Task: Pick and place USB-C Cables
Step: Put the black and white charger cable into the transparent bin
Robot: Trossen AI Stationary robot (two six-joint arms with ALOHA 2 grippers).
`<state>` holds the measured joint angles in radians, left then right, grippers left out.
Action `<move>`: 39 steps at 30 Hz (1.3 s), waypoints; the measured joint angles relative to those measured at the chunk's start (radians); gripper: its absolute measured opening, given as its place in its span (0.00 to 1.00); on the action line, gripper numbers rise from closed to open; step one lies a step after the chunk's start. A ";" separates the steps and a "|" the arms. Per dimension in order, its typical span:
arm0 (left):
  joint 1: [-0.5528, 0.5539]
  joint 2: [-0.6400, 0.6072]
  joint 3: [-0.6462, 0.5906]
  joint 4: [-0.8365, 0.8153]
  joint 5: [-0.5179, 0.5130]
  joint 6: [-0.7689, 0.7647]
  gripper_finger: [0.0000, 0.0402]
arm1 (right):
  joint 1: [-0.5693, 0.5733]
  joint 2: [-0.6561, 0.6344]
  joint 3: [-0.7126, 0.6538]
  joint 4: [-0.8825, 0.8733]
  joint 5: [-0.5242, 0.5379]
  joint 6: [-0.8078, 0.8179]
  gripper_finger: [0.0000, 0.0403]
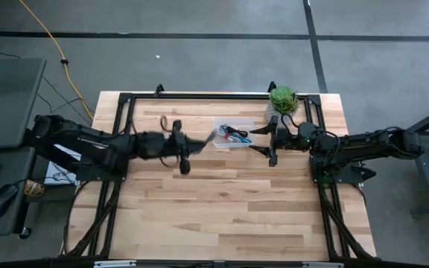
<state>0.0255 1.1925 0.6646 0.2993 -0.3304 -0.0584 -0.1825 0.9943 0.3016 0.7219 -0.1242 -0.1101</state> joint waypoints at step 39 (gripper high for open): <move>0.153 0.050 -0.205 0.592 0.219 -0.007 0.00 | 0.000 0.000 0.000 0.009 0.001 -0.002 0.62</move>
<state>0.1783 1.2429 0.4596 0.8910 -0.1114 -0.0657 -0.1825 0.9939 0.3016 0.7311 -0.1234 -0.1123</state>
